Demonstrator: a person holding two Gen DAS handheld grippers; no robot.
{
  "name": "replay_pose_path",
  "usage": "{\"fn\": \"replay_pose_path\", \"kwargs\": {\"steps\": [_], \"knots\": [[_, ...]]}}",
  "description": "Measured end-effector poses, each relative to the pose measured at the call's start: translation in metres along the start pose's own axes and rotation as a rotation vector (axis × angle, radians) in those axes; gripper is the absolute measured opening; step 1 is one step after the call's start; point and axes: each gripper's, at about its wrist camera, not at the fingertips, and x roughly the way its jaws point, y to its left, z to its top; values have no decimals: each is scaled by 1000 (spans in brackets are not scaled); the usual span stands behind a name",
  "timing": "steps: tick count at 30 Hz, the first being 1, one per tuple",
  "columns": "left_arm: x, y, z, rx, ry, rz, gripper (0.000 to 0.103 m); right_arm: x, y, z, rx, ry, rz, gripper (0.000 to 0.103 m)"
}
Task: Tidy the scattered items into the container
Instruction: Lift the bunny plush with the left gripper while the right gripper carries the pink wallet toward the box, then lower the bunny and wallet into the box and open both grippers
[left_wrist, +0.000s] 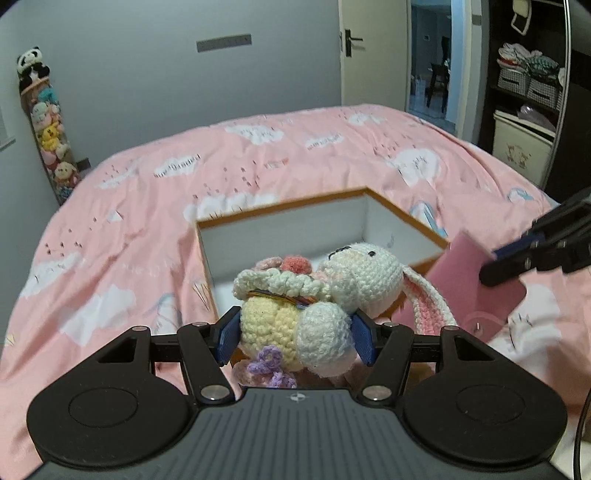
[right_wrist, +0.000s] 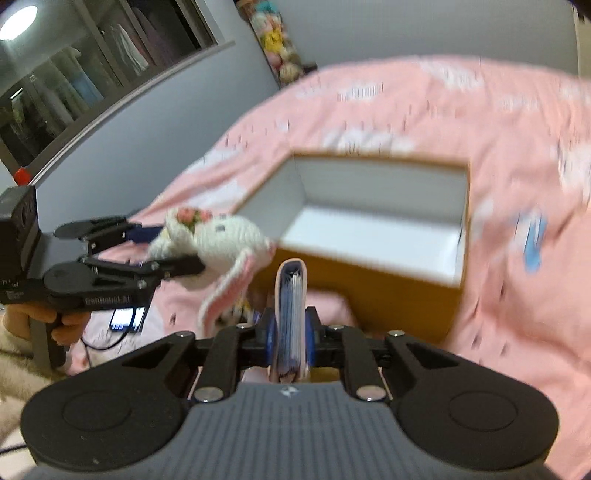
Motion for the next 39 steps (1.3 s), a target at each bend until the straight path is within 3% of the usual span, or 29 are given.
{"fn": "replay_pose_path", "kwargs": {"steps": [6, 10, 14, 19, 23, 33, 39], "knots": [[15, 8, 33, -13, -61, 62, 71, 0, -13, 42, -4, -161, -90, 18], [47, 9, 47, -27, -52, 60, 71, 27, -31, 61, 80, -192, -117, 18], [90, 6, 46, -14, 2, 94, 71, 70, -57, 67, 172, -149, -145, 18], [140, 4, 35, -42, 132, 100, 71, 116, -78, 53, 262, -79, -177, 18], [166, 1, 29, -72, 225, 110, 71, 136, -89, 40, 334, -36, -148, 18], [191, -9, 26, -70, 360, 141, 73, 157, -99, 31, 391, 9, -149, 18], [195, -10, 29, -102, 420, 105, 75, 154, -95, 34, 334, 59, -210, 21]]}}
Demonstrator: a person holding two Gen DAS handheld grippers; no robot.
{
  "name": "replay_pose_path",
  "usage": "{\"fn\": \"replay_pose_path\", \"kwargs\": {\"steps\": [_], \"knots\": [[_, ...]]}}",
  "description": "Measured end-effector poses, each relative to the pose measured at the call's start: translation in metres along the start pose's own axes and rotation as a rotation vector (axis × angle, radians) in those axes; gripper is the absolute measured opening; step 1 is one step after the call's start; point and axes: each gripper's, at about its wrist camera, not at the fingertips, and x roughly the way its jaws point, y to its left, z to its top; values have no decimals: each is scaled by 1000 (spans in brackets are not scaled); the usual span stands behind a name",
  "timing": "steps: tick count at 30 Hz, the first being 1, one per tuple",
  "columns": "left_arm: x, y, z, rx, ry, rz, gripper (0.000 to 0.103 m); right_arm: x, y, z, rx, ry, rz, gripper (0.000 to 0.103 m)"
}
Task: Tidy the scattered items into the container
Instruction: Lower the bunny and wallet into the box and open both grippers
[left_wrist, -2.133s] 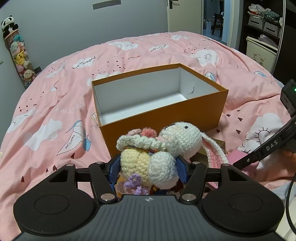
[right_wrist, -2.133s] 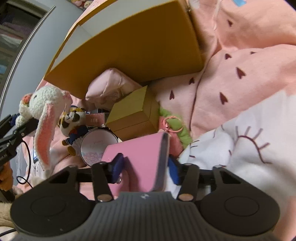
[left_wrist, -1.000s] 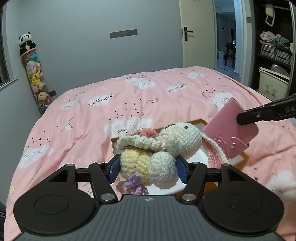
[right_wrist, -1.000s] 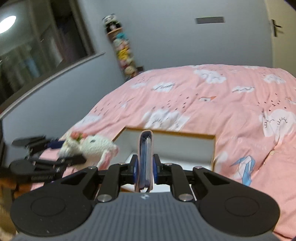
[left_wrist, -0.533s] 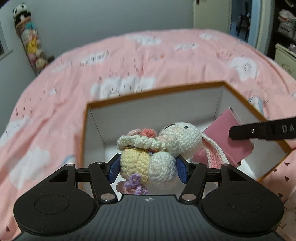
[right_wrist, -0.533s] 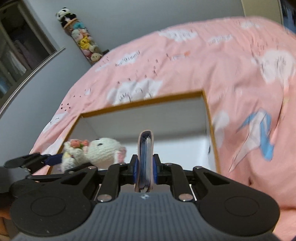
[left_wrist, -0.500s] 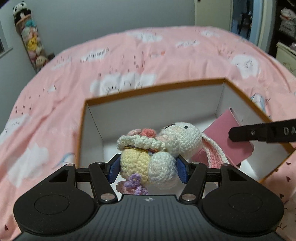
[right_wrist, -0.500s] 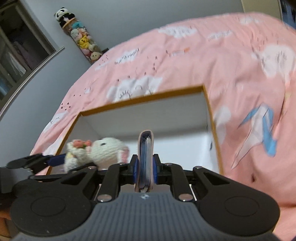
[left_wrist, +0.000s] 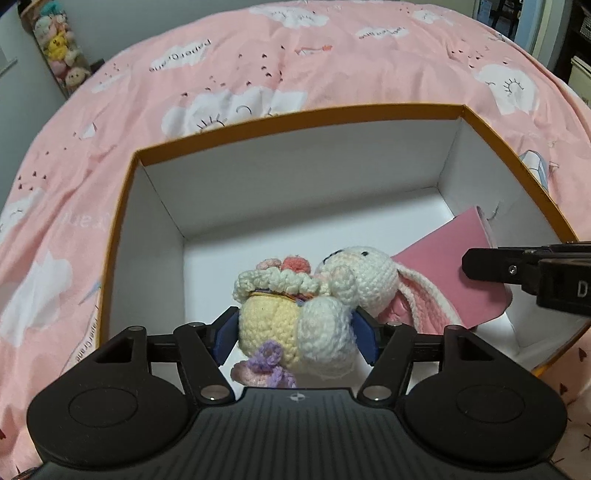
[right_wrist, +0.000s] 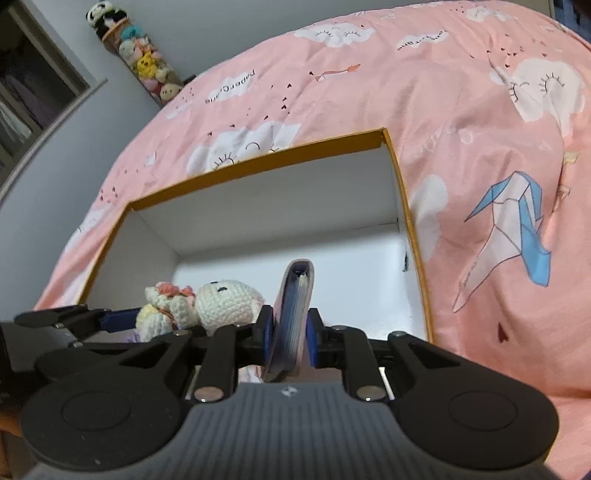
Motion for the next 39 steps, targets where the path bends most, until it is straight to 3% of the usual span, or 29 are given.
{"fn": "replay_pose_path", "kwargs": {"steps": [11, 15, 18, 20, 23, 28, 39], "knots": [[-10, 3, -1, 10, -8, -68, 78, -2, 17, -5, -187, 11, -152, 26], [-19, 3, -2, 15, -32, -83, 78, -1, 19, -6, -223, 2, -208, 33], [-21, 4, -1, 8, -37, -90, 76, -3, 17, -6, -226, 2, -202, 33], [-20, 6, 0, -6, -27, -112, 60, -4, 15, -6, -229, 2, -204, 33], [-19, 8, 0, -18, -29, -120, 56, -6, 15, -6, -231, -5, -207, 33], [-16, 8, 2, -48, -27, -167, 54, -11, 15, -10, -227, -23, -186, 33], [-17, 15, -4, -81, -84, -167, 56, -25, 21, -24, -242, -57, -146, 36]]}}
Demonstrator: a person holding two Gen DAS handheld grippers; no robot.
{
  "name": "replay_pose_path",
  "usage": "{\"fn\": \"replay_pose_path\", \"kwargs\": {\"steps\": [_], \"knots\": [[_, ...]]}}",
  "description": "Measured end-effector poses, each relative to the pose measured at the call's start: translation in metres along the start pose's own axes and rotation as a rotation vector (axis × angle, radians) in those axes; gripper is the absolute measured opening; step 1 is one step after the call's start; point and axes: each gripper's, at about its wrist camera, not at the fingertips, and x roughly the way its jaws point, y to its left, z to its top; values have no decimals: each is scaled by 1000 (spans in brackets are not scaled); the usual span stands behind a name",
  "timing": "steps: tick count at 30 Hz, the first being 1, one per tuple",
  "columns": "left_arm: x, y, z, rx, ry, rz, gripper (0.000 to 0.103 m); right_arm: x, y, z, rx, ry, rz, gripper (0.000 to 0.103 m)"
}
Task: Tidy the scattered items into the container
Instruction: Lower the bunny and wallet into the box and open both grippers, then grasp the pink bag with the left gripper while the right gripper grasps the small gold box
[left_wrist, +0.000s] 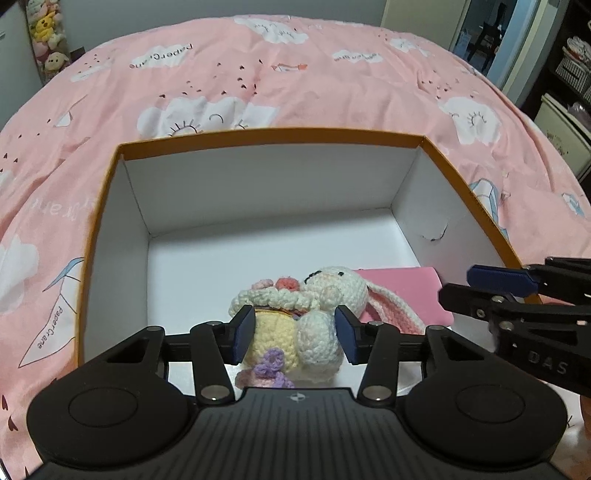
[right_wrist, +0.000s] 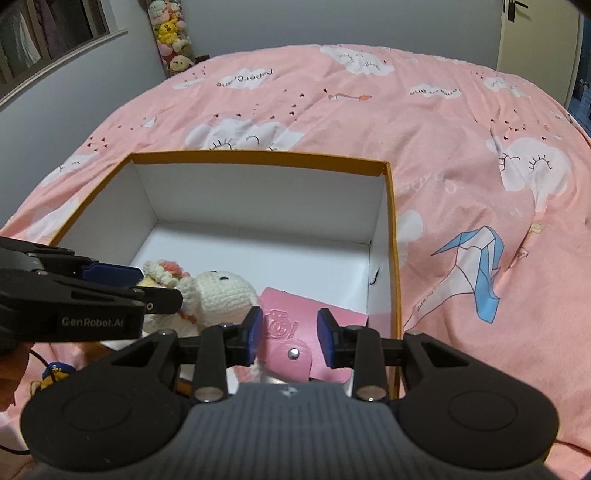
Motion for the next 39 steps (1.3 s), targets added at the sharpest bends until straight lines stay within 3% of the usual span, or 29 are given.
{"fn": "replay_pose_path", "kwargs": {"steps": [3, 10, 17, 19, 21, 22, 32, 39], "knots": [[-10, 0, -5, 21, -46, 14, 57, -16, 2, -5, -14, -55, 23, 41], [-64, -5, -26, 102, -237, 21, 60, -56, 12, -29, -58, -209, 61, 49], [-98, -11, -65, 240, -331, -9, 62, -74, 18, -60, -58, -241, 79, 54], [-99, -15, -77, 291, -330, -9, 62, -75, 21, -69, -66, -232, 81, 57], [-96, -21, -88, 346, -326, -1, 62, -74, 24, -77, -79, -210, 91, 70], [-94, -24, -94, 375, -319, 1, 62, -73, 26, -81, -83, -194, 100, 72], [-49, -36, -124, 523, -196, -6, 62, -36, 43, -104, -138, 8, 82, 72], [-28, -38, -129, 606, -160, -1, 62, -22, 45, -111, -122, 73, 91, 73]]}}
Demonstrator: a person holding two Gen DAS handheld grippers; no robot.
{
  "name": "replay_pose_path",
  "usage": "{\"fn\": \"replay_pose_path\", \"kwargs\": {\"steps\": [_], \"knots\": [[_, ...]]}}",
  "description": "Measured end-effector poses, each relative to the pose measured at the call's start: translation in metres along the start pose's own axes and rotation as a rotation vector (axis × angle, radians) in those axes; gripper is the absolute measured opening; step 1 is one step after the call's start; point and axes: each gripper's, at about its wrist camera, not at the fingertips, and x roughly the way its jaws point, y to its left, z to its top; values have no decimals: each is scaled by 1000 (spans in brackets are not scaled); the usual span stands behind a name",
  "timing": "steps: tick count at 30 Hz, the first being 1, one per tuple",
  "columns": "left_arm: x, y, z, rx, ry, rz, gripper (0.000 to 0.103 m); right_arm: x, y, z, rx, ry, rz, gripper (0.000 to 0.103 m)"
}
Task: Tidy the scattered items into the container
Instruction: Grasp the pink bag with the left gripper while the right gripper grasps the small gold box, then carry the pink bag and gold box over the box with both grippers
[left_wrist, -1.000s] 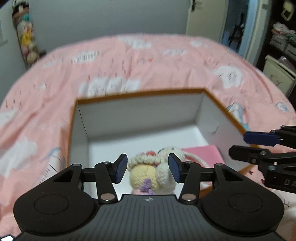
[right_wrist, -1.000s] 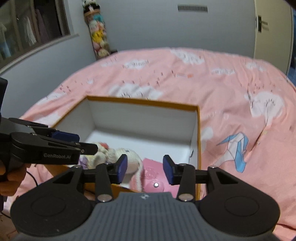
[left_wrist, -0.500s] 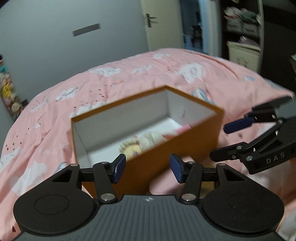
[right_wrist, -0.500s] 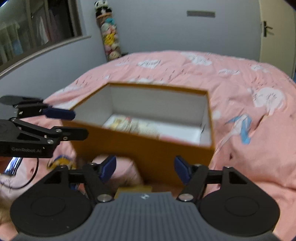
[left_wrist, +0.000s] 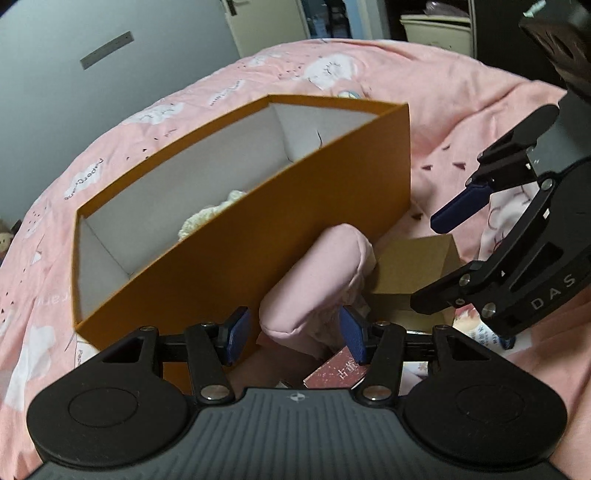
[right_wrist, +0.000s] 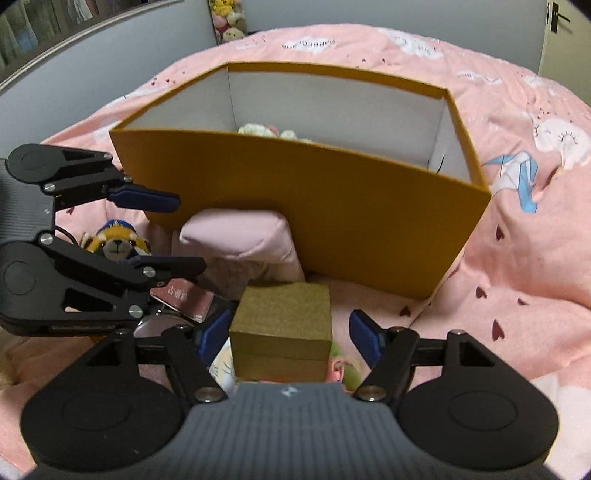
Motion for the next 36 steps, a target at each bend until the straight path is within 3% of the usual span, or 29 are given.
{"fn": "replay_pose_path", "kwargs": {"steps": [7, 9, 11, 14, 24, 36], "knots": [[14, -2, 0, 30, 20, -13, 62, 10, -2, -1, 26, 41, 7, 73], [14, -3, -1, 39, 19, -5, 59, 10, -2, -1, 30, 46, 13, 72], [13, -3, -1, 39, 16, 16, 44, 10, -2, -2, 33, 49, 22, 66], [12, 1, -2, 10, 19, 19, 41, 9, -1, -2, 27, 50, 29, 62], [4, 0, -1, -38, 4, 73, 37, 2, -1, -2, 4, 32, 28, 62], [-50, 18, 7, -154, -92, 79, 37, -47, 0, 13, -48, -78, 31, 62]]}}
